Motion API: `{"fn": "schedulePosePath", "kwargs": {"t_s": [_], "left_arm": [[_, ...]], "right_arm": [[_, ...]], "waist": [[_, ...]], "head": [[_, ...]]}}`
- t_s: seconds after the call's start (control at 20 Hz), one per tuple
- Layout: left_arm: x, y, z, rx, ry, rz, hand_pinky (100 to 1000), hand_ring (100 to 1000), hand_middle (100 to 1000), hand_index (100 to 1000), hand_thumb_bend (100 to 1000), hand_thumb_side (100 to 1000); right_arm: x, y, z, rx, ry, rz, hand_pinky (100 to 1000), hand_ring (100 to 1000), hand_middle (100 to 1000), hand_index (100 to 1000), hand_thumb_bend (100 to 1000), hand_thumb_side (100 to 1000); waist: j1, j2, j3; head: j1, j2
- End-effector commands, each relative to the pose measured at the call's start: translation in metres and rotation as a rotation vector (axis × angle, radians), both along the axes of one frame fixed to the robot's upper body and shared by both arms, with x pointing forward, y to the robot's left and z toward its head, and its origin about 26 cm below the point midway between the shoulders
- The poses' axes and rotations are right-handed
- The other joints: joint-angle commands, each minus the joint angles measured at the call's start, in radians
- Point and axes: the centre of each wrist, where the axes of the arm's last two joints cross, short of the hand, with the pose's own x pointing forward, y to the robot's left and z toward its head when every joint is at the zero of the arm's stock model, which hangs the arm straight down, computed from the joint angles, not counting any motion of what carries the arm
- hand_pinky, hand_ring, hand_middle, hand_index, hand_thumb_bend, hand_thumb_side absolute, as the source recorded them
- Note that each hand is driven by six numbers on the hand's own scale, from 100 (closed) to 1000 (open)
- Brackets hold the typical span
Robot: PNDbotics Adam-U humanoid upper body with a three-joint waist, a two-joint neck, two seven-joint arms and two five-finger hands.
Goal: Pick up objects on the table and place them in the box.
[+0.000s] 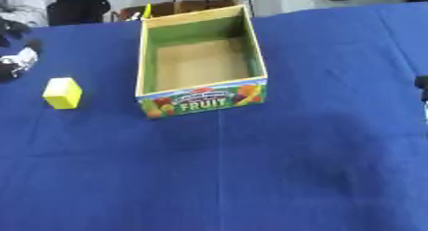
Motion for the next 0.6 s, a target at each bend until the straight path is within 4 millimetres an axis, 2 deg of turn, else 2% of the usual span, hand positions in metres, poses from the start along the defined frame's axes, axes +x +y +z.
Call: {"fn": "schedulePosePath", "kwargs": {"t_s": [0.05, 0.2, 0.5, 0.6], "left_arm": [[0.003, 0.012, 0.013, 0.070, 0.052, 0.026, 682, 783, 823, 955, 360, 1000], [0.013, 0.021, 0.010, 0.092, 0.131, 0.046, 699, 799, 858, 987, 414, 926], [0.034, 0.039, 0.000, 0.095, 0.275, 0.069, 689, 785, 894, 1000, 495, 712], [0.040, 0.044, -0.002, 0.103, 0.318, 0.079, 689, 787, 900, 1000, 472, 673]], "right_arm": [[-0.002, -0.002, 0.008, -0.028, -0.017, 0.007, 788, 819, 687, 760, 100, 896], [-0.001, -0.002, 0.008, -0.029, -0.016, 0.010, 788, 820, 687, 760, 100, 896], [-0.001, -0.001, 0.008, -0.033, -0.015, 0.017, 788, 821, 687, 760, 100, 896], [-0.001, -0.001, 0.008, -0.035, -0.014, 0.019, 788, 821, 687, 760, 100, 896]], "waist": [[-0.002, -0.022, -0.001], [-0.001, -0.023, -0.004], [0.001, -0.023, -0.011], [0.003, -0.023, -0.013]], "head": [[0.002, -0.008], [0.002, -0.015], [0.006, -0.020], [0.008, -0.020]]}}
